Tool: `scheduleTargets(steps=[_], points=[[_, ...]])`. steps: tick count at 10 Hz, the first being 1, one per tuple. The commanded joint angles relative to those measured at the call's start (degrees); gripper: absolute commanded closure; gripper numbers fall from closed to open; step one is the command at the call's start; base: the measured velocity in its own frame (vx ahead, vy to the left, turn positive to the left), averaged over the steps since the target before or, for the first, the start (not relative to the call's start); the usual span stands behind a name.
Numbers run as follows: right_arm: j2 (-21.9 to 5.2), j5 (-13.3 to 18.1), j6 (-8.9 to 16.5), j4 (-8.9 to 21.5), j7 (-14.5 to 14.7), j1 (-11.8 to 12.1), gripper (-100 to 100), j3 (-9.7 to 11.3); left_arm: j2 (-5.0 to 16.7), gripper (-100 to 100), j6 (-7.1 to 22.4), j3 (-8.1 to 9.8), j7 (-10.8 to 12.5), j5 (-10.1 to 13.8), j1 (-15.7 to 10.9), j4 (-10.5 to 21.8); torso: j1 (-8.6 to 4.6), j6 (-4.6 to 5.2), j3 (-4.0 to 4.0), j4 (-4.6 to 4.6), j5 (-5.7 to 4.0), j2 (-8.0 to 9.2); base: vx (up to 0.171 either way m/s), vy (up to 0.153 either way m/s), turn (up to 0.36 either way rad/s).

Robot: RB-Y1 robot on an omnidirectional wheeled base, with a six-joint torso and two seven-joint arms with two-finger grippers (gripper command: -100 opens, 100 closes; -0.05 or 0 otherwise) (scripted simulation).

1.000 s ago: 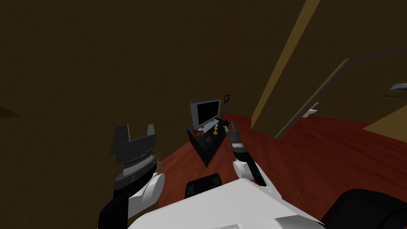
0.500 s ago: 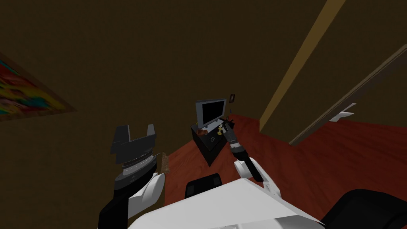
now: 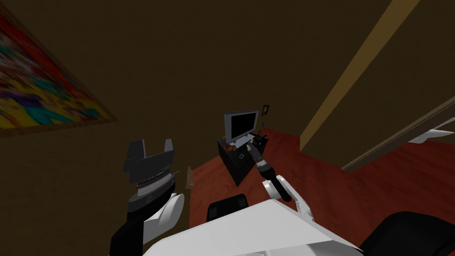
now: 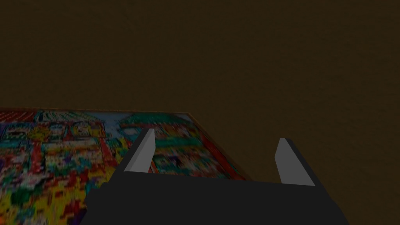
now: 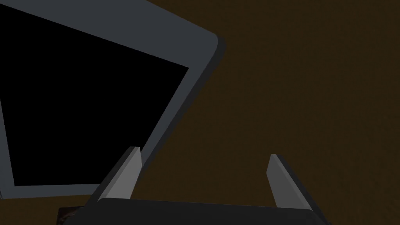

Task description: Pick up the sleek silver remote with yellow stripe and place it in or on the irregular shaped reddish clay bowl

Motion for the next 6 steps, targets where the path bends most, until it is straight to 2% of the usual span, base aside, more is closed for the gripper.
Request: scheduleTargets(steps=[1, 4, 5, 6], points=[[-0.6, 1.9, -0.1, 0.8, 0.2, -0.2, -100, -0.1, 0.0, 0, 0.0, 0.00, 0.0, 0.0, 0.0, 0.0, 0.00, 0.00, 0.00, 0.00, 0.00, 0.00, 0.011, 0.039, 0.080], [-2.7, 7.0, 0.2, 3.8, 1.3, -1.0, -100, 0.2, 0.0, 0, 0.0, 0.01, 0.0, 0.0, 0.0, 0.0, -0.07, 0.04, -0.01, -0.01, -0.01, -0.02, 0.013, 0.043, 0.174], [-2.7, 8.1, 0.2, 3.8, 1.3, -1.0, -100, 0.2, 0.0, 0, 0.0, 0.00, 0.0, 0.0, 0.0, 0.0, -0.04, 0.00, -0.02, -0.01, -0.01, -0.04, 0.013, 0.033, 0.097], [-3.7, 10.1, 0.3, 5.5, 2.0, -1.4, -100, 0.4, 0.0, 0, 0.0, 0.01, 0.0, 0.0, 0.0, 0.0, -0.08, 0.05, -0.01, -0.01, -0.01, -0.02, 0.017, 0.045, 0.182]])
